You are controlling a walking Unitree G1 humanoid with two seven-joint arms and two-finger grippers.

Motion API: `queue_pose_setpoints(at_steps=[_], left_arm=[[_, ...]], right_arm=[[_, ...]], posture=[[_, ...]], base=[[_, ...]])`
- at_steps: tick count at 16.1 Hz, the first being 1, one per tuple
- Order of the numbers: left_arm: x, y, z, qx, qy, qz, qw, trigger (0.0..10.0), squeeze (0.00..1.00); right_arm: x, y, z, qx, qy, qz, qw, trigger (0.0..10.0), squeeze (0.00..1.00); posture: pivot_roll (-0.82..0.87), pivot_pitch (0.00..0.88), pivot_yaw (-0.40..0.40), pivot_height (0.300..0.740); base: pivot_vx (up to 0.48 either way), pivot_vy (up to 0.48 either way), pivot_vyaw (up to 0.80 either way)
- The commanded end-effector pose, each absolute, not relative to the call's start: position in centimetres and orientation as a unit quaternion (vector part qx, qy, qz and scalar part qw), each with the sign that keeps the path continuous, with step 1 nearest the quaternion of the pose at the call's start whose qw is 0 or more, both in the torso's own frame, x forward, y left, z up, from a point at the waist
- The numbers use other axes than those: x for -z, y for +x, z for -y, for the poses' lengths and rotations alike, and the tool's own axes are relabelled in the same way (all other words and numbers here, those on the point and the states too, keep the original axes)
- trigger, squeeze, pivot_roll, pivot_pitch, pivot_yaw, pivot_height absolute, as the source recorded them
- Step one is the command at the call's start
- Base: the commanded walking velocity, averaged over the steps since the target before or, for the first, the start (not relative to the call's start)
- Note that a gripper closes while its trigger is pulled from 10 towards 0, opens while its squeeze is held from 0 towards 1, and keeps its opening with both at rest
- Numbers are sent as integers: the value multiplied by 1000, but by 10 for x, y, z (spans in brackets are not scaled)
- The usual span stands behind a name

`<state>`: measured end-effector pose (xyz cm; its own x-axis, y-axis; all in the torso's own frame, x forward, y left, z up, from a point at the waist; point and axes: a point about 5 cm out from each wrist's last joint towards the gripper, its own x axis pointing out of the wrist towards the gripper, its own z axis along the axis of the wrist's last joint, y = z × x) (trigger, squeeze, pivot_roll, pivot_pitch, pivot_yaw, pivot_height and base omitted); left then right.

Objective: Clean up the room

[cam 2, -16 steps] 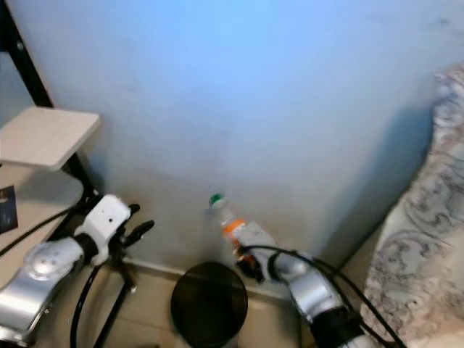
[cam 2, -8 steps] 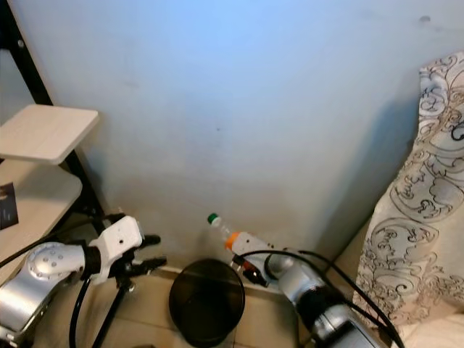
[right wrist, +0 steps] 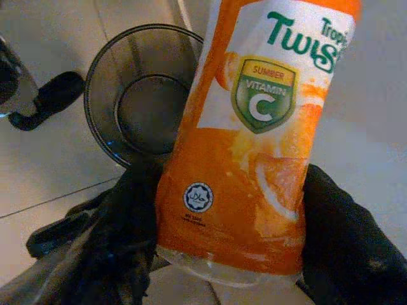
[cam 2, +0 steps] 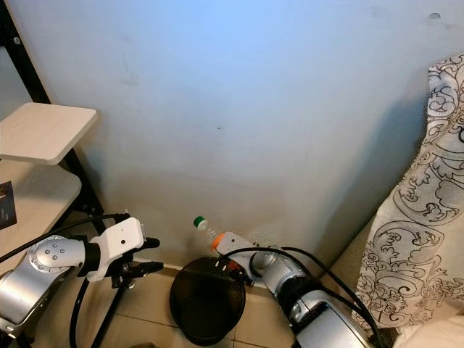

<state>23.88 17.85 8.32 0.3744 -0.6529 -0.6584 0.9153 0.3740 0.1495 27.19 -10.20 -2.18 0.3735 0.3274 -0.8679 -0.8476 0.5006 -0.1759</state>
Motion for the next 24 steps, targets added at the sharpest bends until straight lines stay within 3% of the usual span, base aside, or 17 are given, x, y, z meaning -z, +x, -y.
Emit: queue_pose_setpoints(at_steps=[1,9,11,15,17,18,21,24], left_arm=[[-84,240,-179,499,265,-261,783,10000,0],[-84,241,-177,502,266,-260,781,10000,0],[-84,238,-175,500,258,-254,786,10000,0],[-91,236,-165,443,185,-211,851,10000,0],[-92,237,-166,341,127,-184,913,10000,0],[-91,235,-169,299,114,-183,929,10000,0],[-92,224,-168,267,101,-186,940,10000,0],[-104,226,-181,143,98,-137,975,10000,0]], right_arm=[[18,276,103,-384,-313,-405,769,10000,1000],[18,275,97,-404,-261,-409,776,10000,1000],[17,275,98,-401,-235,-402,789,10000,1000],[0,286,114,-336,-128,-335,871,10000,1000],[-30,280,130,-272,-66,-246,928,10000,1000],[-45,271,136,-238,-57,-212,946,10000,1000],[-67,253,140,-210,-54,-177,960,10000,1000],[-85,229,148,-125,8,-160,979,10000,1000]], posture=[[13,0,-61,740],[15,0,-55,740],[19,0,-55,740],[8,0,-48,740],[-15,0,-35,740],[-23,0,-32,740],[-36,0,-26,740],[-29,0,-26,740]], base=[[0,0,0],[0,0,0],[0,0,0],[0,0,0],[0,0,0],[0,0,0],[0,0,-429],[0,0,-685]])
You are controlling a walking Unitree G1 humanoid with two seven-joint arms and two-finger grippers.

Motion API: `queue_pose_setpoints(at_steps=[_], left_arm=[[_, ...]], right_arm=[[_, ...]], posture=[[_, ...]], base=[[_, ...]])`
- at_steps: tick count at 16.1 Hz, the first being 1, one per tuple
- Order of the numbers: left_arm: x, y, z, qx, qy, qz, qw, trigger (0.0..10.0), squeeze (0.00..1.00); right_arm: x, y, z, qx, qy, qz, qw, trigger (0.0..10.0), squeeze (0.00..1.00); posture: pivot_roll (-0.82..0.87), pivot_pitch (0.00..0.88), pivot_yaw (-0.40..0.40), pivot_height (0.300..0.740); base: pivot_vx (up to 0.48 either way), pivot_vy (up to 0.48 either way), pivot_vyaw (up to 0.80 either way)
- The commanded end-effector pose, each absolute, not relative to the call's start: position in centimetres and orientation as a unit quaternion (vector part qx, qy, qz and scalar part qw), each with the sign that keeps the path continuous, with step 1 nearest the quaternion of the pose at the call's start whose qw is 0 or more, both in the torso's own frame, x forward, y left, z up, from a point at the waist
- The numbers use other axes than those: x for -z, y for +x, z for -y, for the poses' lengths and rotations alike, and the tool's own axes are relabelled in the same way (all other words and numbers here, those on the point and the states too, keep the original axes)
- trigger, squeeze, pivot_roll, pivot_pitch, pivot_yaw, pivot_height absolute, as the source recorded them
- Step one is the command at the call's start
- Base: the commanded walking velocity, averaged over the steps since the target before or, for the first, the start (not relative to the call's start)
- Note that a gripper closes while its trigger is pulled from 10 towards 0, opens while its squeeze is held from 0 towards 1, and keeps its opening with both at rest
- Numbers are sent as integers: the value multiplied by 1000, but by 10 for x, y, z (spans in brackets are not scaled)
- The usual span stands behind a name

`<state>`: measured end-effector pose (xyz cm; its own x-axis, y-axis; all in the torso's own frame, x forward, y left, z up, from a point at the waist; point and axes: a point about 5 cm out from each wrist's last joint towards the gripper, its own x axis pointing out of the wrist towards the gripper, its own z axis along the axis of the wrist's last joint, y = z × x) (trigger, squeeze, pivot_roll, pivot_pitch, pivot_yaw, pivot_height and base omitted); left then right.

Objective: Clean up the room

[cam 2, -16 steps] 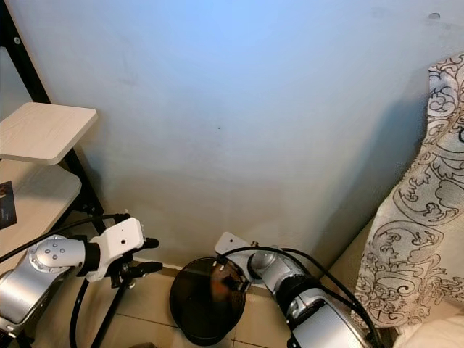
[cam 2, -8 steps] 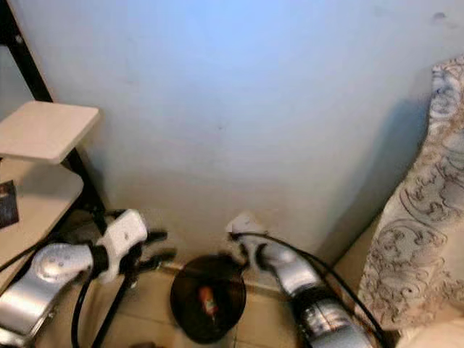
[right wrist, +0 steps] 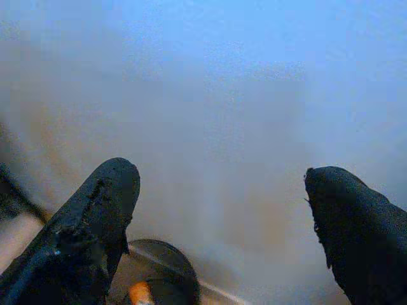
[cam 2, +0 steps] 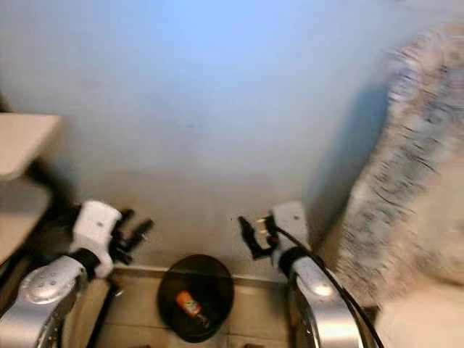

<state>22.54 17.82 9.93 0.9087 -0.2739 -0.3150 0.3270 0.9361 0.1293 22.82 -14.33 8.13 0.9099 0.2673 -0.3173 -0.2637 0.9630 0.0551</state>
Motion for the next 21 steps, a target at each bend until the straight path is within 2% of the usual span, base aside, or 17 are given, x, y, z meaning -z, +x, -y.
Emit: queue_pose_setpoints(at_steps=[1,3,10,18,21], left_arm=[[-106,227,-185,116,96,-128,980,10000,0],[-107,224,-188,87,113,-129,981,10000,0],[-108,226,-180,96,117,-123,981,10000,0],[-114,240,-192,80,122,-114,983,10000,0],[-114,244,-189,85,119,-112,983,10000,0]], right_arm=[[-84,227,151,-100,20,-167,981,10000,1000],[-83,229,152,-64,29,-178,982,10000,1000],[-80,231,152,-34,46,-198,979,10000,1000],[-79,236,136,-48,50,-201,977,10000,1000],[-81,239,137,-48,37,-197,979,10000,1000]], posture=[[-25,0,-23,740],[-28,0,-17,740],[-39,0,13,740],[-34,0,53,740],[-44,0,56,740]], base=[[0,0,-700],[0,0,-706],[0,0,-724],[0,0,-732],[-306,0,-723]])
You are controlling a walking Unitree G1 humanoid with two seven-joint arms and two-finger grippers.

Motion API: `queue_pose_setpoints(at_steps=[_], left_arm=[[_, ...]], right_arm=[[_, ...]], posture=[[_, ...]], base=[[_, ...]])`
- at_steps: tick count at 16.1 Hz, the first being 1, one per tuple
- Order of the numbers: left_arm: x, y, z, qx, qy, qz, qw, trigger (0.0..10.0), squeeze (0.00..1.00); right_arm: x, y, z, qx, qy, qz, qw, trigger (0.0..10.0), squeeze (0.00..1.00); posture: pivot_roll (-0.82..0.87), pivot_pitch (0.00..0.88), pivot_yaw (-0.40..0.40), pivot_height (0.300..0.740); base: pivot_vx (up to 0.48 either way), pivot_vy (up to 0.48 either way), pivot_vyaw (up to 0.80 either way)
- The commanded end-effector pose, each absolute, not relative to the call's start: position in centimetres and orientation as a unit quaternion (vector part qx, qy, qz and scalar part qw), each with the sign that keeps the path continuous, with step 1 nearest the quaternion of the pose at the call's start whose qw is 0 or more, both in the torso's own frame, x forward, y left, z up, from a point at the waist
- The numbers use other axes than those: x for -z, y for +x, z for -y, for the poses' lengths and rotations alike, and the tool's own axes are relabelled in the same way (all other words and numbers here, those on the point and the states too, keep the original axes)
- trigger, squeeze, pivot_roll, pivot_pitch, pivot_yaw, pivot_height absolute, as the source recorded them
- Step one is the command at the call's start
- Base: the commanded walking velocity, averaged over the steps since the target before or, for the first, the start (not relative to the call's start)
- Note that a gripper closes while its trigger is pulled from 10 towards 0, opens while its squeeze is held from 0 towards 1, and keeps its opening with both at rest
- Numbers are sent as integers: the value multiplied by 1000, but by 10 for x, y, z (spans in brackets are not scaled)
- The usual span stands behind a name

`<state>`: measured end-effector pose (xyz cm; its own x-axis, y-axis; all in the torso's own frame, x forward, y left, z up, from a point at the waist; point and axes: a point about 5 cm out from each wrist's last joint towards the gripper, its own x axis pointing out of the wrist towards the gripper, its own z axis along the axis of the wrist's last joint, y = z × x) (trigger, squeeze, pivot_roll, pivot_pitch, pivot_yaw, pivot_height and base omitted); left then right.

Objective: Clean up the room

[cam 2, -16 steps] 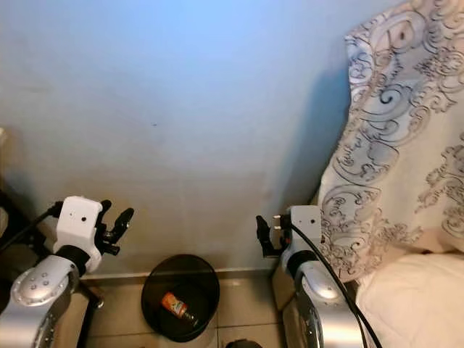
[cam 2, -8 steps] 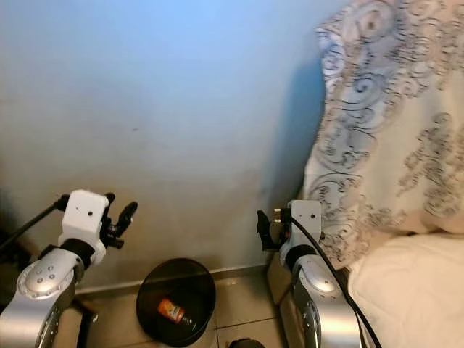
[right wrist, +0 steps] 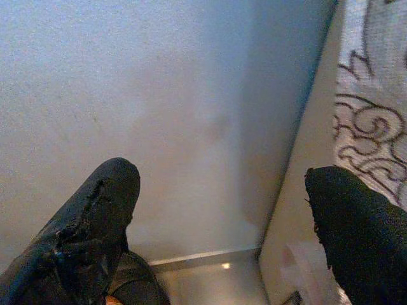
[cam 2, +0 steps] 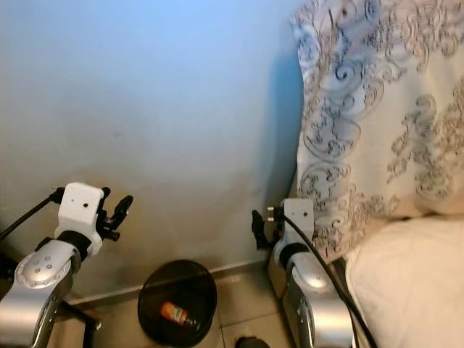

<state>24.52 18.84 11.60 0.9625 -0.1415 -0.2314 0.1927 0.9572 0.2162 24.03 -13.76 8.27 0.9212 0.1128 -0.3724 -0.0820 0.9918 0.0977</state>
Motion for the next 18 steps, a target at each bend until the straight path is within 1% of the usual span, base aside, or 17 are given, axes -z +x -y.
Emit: queue_pose_setpoints(at_steps=[1,5,11,18], left_arm=[[-113,244,-188,86,117,-113,983,10000,0],[-113,244,-190,80,115,-114,984,10000,0],[-111,244,-190,74,113,-113,984,10000,0],[-106,242,-189,74,95,-124,985,10000,0]], right_arm=[[-81,240,138,-47,36,-196,979,10000,1000],[-83,247,135,-61,23,-192,979,10000,1000],[-85,253,136,-71,12,-188,980,10000,1000],[-84,250,140,-60,10,-191,980,10000,1000]], posture=[[-44,0,56,740],[-21,0,24,740],[-25,0,9,740],[-35,0,9,740]], base=[[-307,0,-463],[-310,0,0],[-307,0,0],[0,0,-728]])
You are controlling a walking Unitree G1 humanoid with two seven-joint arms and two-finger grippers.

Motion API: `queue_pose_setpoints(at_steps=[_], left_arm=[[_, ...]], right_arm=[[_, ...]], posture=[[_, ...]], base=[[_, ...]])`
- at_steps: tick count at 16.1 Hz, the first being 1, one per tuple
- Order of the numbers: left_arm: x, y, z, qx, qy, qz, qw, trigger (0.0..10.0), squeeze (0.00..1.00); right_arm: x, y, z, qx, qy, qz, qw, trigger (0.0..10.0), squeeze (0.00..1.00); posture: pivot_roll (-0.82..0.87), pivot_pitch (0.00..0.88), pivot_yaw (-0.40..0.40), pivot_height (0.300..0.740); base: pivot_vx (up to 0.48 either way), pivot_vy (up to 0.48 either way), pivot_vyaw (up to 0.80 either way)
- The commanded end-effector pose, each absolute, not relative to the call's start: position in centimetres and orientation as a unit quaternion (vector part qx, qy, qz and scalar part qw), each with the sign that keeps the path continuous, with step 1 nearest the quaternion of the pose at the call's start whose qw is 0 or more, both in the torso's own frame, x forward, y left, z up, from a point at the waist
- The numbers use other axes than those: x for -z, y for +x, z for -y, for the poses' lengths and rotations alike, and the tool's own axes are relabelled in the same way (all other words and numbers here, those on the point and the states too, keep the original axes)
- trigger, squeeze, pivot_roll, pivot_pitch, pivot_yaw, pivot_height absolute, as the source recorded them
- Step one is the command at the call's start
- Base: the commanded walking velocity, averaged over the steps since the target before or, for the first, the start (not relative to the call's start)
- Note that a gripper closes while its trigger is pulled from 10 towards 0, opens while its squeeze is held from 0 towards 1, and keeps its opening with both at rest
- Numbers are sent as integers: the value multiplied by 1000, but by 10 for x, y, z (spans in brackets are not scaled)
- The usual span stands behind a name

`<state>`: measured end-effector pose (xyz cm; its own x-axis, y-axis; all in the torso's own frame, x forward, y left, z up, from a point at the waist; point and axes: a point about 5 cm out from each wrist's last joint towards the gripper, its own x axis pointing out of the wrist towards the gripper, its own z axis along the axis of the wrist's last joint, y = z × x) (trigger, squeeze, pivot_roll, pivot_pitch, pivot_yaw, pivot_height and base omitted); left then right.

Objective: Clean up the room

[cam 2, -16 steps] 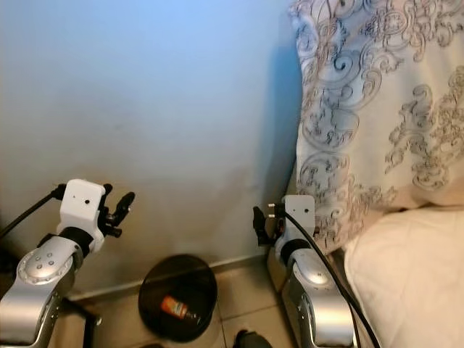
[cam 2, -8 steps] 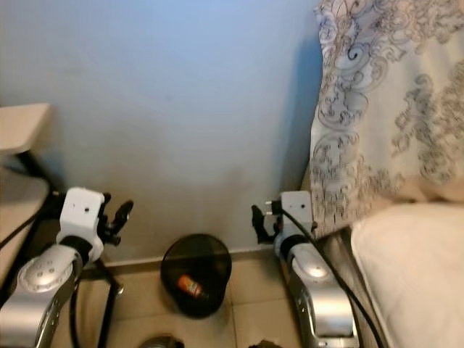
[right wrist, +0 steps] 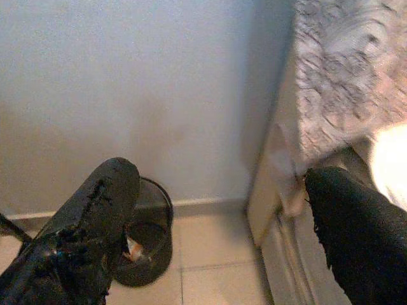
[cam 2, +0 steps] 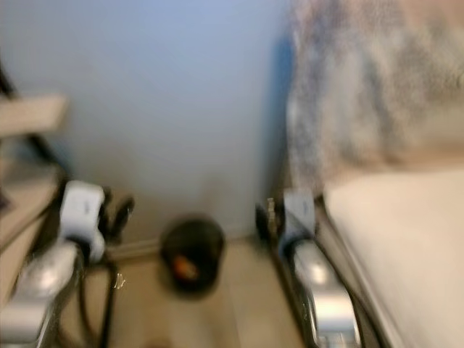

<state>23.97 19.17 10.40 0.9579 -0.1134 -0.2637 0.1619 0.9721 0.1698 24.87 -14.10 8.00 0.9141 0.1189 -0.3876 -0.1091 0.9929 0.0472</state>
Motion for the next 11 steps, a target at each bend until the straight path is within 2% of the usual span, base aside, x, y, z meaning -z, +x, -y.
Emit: queue_pose_setpoints(at_steps=[1,3,11], left_arm=[[-105,242,-189,74,89,-130,985,10000,0],[-104,242,-188,73,78,-134,985,10000,0],[-99,242,-187,68,59,-151,984,10000,0]], right_arm=[[-84,250,140,-57,10,-190,980,10000,1000],[-84,250,144,-45,-18,-193,980,10000,1000],[-92,255,146,-50,28,-178,982,10000,1000]], posture=[[-36,0,6,740],[-36,0,6,740],[-34,0,-15,740]], base=[[0,0,-725],[0,0,-725],[0,0,-669]])
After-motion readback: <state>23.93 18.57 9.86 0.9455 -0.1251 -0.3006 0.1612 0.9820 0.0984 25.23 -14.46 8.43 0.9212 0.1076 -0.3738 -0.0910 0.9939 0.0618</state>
